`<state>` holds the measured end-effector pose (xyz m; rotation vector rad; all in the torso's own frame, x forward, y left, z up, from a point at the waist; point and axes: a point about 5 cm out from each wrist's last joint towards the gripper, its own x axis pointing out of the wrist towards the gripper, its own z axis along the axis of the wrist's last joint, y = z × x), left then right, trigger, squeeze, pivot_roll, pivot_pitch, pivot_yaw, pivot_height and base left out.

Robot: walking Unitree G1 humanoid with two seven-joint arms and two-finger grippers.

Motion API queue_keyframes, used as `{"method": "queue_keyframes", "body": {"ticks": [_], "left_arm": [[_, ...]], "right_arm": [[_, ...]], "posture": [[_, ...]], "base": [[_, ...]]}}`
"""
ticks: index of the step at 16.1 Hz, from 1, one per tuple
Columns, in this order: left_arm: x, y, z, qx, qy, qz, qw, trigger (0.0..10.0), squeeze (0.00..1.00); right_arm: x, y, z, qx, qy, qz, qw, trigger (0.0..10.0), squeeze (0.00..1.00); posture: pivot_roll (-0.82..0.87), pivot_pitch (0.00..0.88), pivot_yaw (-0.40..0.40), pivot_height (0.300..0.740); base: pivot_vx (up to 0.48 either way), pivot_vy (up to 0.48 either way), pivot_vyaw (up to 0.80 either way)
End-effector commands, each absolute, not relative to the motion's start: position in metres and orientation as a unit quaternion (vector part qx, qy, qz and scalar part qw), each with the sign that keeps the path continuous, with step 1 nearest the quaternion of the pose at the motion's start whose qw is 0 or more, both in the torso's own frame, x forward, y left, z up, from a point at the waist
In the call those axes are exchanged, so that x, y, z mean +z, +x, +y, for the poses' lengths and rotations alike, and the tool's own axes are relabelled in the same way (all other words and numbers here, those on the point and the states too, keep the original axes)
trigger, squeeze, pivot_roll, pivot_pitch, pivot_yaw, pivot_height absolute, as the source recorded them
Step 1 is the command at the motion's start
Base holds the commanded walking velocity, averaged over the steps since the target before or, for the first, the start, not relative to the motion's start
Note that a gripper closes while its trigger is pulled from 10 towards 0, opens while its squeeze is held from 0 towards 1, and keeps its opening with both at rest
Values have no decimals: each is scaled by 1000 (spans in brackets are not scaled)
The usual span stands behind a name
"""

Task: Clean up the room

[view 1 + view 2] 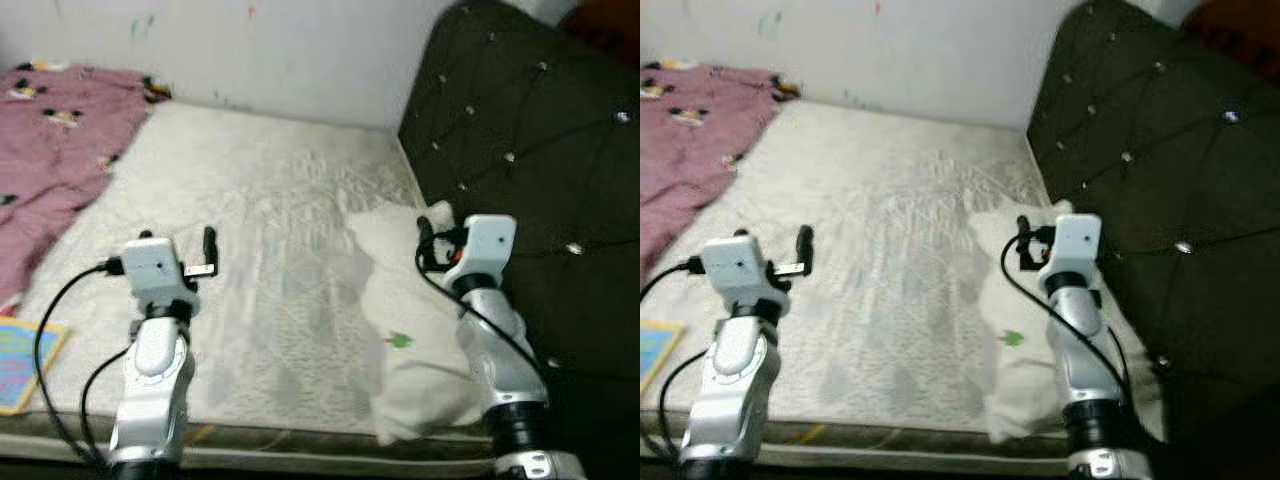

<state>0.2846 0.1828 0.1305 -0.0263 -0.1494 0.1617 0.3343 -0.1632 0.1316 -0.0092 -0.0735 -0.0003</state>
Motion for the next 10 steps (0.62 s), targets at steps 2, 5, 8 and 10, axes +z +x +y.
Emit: {"method": "queue_keyframes", "body": {"ticks": [2,5,8,10], "left_arm": [[133,286,179,74,-16,-79,994,10000,0],[133,286,178,73,-16,-80,994,10000,0],[131,286,177,72,-20,-76,994,10000,0],[129,285,173,68,-21,-74,995,10000,0]], "right_arm": [[135,337,-165,1,-6,-42,999,10000,0],[134,337,-164,4,-7,-40,999,10000,0],[133,337,-164,9,-11,-37,999,10000,0],[132,338,-167,10,-14,-35,999,10000,0]], "posture": [[-12,0,-79,740],[-12,0,-79,740],[-12,0,-79,740],[-15,0,-74,740]], "base": [[0,386,0],[0,390,0],[0,394,0],[0,416,0]]}}
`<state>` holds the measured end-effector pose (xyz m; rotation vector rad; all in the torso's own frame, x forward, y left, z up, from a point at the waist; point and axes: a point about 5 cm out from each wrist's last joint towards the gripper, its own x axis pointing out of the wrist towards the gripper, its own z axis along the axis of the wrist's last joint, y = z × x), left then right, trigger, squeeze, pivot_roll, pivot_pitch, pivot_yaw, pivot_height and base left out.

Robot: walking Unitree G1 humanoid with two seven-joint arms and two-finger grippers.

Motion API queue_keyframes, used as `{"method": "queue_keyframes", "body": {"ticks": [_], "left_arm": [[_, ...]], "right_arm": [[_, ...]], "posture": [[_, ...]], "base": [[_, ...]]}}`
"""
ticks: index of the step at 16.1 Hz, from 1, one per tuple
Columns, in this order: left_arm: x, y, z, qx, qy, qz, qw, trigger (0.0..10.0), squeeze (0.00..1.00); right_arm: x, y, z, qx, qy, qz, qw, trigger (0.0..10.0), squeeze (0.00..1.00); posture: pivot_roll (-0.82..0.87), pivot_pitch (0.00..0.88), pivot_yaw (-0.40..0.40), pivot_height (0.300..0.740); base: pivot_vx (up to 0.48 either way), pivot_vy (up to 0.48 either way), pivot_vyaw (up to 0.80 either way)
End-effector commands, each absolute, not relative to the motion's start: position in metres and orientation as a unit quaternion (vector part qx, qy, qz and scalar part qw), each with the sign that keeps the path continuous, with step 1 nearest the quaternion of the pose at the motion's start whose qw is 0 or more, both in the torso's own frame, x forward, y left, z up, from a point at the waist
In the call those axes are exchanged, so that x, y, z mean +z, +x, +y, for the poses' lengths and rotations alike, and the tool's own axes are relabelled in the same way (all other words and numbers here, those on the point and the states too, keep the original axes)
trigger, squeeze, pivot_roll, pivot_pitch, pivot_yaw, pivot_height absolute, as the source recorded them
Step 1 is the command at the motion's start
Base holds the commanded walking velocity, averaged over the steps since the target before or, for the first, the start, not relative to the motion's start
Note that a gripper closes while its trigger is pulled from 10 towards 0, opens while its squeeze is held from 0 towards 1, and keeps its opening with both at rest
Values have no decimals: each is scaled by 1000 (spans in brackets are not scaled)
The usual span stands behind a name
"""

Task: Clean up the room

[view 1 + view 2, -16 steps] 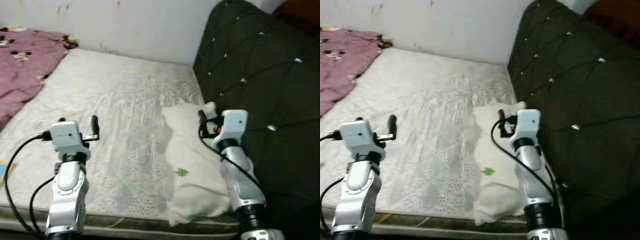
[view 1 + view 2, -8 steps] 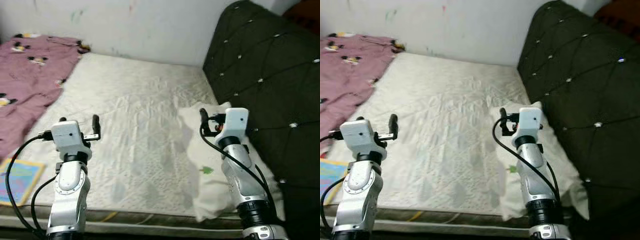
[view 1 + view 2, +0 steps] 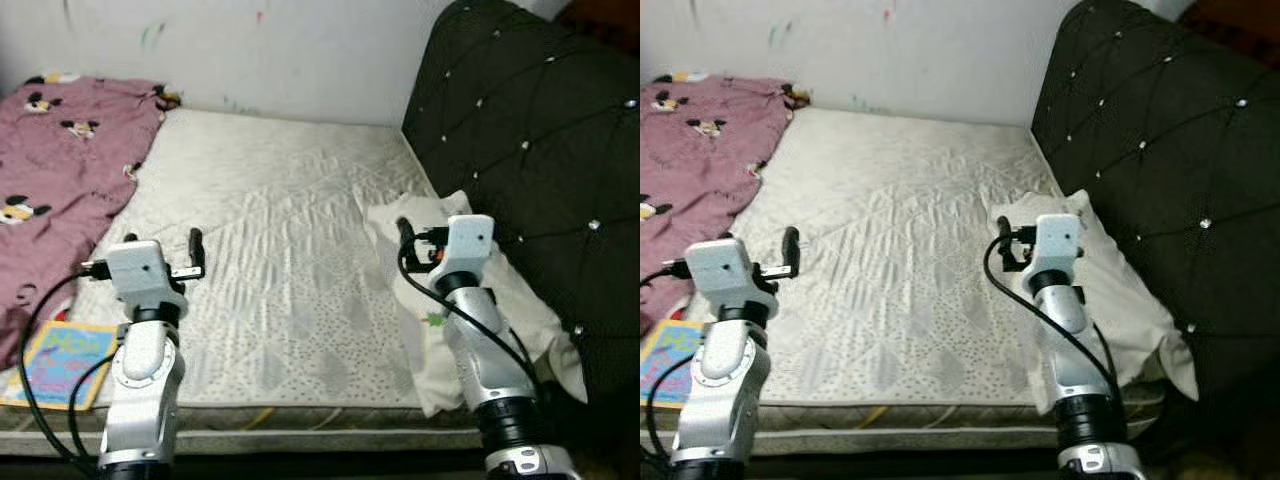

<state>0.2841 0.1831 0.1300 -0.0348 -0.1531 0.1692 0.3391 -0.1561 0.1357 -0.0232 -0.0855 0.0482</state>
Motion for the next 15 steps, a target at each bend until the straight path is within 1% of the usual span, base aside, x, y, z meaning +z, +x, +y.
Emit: {"method": "queue_keyframes", "body": {"ticks": [1,7,15], "left_arm": [[129,285,173,68,-21,-74,995,10000,0],[127,283,176,72,-19,-71,995,10000,0],[128,285,175,73,-23,-72,994,10000,0]], "right_arm": [[132,339,-167,10,-14,-35,999,10000,0],[125,335,-158,36,-7,-23,999,10000,0],[123,336,-156,44,-10,-16,999,10000,0]], "posture": [[-15,0,-74,740],[-12,0,-75,740],[-17,0,-77,740]], "base": [[0,420,0],[0,456,0],[0,480,0]]}}
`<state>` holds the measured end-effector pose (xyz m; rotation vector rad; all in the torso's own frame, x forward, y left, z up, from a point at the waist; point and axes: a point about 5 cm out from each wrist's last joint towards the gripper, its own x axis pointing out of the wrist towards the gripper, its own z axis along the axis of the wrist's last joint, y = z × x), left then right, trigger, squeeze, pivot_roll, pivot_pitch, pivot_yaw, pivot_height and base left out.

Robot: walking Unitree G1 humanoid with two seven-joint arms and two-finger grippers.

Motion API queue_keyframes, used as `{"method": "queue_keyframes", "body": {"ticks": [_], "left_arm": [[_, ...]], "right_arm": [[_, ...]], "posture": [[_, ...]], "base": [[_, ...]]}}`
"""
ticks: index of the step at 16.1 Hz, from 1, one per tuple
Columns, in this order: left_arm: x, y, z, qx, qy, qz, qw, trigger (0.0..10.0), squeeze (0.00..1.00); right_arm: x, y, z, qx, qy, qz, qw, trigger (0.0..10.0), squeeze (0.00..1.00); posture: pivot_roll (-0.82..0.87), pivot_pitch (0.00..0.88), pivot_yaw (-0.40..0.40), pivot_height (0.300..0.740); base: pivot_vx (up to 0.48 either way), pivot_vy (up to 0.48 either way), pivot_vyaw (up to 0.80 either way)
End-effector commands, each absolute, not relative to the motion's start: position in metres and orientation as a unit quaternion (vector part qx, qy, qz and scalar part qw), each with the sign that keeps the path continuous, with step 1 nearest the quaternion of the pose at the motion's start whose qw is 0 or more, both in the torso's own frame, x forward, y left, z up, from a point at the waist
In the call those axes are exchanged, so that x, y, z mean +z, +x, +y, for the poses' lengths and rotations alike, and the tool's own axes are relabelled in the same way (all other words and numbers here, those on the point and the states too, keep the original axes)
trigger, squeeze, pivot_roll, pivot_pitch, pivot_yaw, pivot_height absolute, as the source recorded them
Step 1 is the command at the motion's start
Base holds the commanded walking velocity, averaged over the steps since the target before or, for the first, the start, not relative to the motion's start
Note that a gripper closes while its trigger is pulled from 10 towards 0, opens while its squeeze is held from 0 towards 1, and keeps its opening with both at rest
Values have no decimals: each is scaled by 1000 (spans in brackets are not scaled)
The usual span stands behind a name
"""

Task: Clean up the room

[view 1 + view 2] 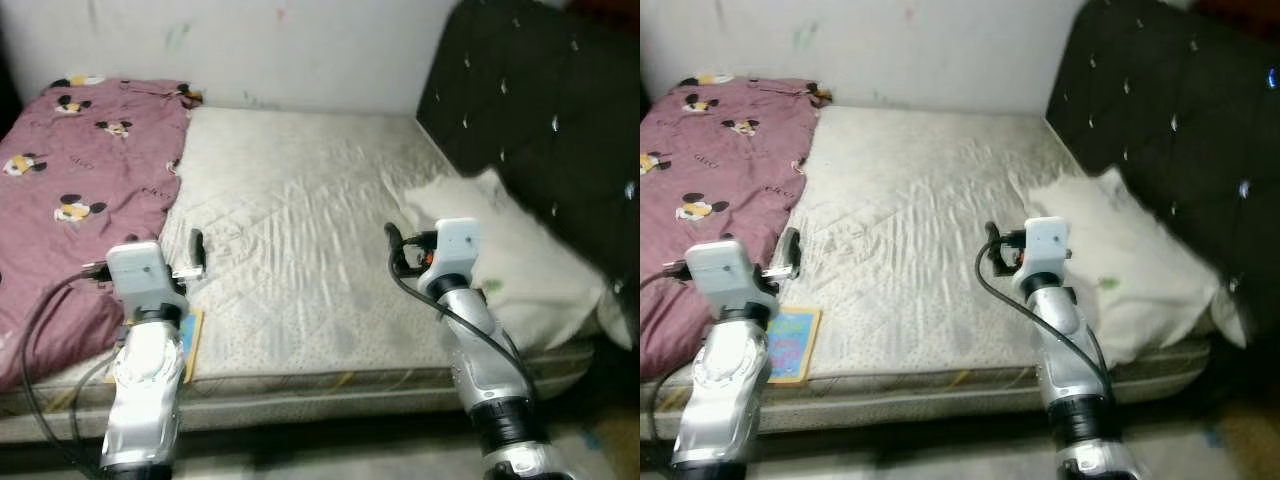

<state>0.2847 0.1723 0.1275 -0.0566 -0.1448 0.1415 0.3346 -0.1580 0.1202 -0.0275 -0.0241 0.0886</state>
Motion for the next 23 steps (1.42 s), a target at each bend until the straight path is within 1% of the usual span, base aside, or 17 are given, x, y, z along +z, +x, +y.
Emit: {"method": "queue_keyframes", "body": {"ticks": [1,14,16,20,23], "left_arm": [[128,285,174,72,-23,-72,994,10000,0],[128,286,172,66,-21,-67,995,10000,0],[129,286,171,64,-19,-77,995,10000,0],[133,285,169,39,-13,-93,995,10000,0],[133,285,169,37,-15,-94,995,10000,0]], "right_arm": [[123,336,-156,44,-10,-16,999,10000,0],[123,337,-157,44,-16,-16,999,10000,0],[123,338,-157,45,-16,-16,999,10000,0],[123,338,-157,46,-17,-16,999,10000,0],[122,339,-157,47,-17,-16,999,10000,0]], "posture": [[-17,0,-77,740],[-18,0,-76,740],[-18,0,-77,740],[-18,0,-77,740],[-18,0,-78,740]], "base": [[0,480,0],[0,480,0],[0,467,0],[0,0,0],[84,0,0]]}}
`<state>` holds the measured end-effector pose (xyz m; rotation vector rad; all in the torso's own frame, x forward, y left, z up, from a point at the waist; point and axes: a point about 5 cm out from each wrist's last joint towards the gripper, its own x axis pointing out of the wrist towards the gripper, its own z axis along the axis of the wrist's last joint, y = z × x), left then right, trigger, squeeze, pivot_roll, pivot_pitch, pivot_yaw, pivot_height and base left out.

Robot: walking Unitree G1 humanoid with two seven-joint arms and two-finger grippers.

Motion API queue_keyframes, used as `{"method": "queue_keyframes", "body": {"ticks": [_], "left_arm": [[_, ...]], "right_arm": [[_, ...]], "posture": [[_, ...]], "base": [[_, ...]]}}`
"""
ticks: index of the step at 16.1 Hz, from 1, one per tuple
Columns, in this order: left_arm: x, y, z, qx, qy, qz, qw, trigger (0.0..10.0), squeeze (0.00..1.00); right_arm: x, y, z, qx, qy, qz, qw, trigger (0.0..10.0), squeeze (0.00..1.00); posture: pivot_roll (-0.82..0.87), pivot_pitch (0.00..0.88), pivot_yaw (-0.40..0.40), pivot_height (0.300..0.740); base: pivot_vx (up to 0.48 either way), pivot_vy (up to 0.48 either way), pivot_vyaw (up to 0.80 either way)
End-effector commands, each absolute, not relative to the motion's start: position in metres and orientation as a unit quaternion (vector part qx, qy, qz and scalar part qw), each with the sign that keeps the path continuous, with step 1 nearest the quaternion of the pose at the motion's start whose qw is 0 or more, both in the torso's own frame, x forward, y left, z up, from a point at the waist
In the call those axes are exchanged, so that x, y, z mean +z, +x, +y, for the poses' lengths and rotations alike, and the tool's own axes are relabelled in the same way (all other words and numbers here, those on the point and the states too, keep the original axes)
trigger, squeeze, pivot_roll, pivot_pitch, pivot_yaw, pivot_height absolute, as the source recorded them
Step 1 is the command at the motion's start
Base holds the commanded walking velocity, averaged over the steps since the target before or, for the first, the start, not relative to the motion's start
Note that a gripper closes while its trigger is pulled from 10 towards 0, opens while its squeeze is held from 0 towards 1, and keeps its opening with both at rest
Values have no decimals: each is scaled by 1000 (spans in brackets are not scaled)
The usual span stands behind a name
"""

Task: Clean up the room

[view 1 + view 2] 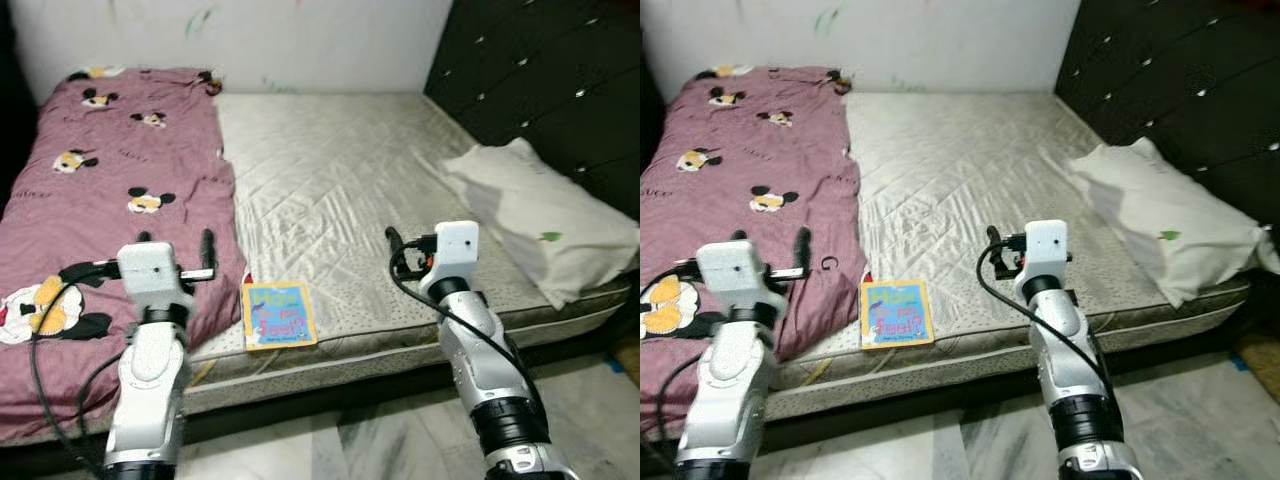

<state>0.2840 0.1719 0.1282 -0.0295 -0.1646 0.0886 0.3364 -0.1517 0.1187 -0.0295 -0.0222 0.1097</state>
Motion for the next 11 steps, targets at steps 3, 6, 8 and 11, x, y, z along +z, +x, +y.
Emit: {"method": "queue_keyframes", "body": {"ticks": [3,6,8,11], "left_arm": [[133,285,169,34,-15,-95,995,10000,0],[134,285,169,31,-15,-97,995,10000,0],[134,285,169,31,-14,-97,995,10000,0],[134,285,169,31,-14,-97,995,10000,0]], "right_arm": [[122,339,-156,50,-20,-16,998,10000,0],[122,339,-155,54,-23,-17,998,10000,0],[122,339,-154,54,-24,-17,998,10000,0],[121,339,-153,58,-30,-19,998,10000,0]], "posture": [[-18,0,-78,740],[-15,0,-78,740],[-15,0,-78,740],[-14,0,-77,740]], "base": [[281,0,0],[339,0,0],[354,0,0],[358,0,0]]}}
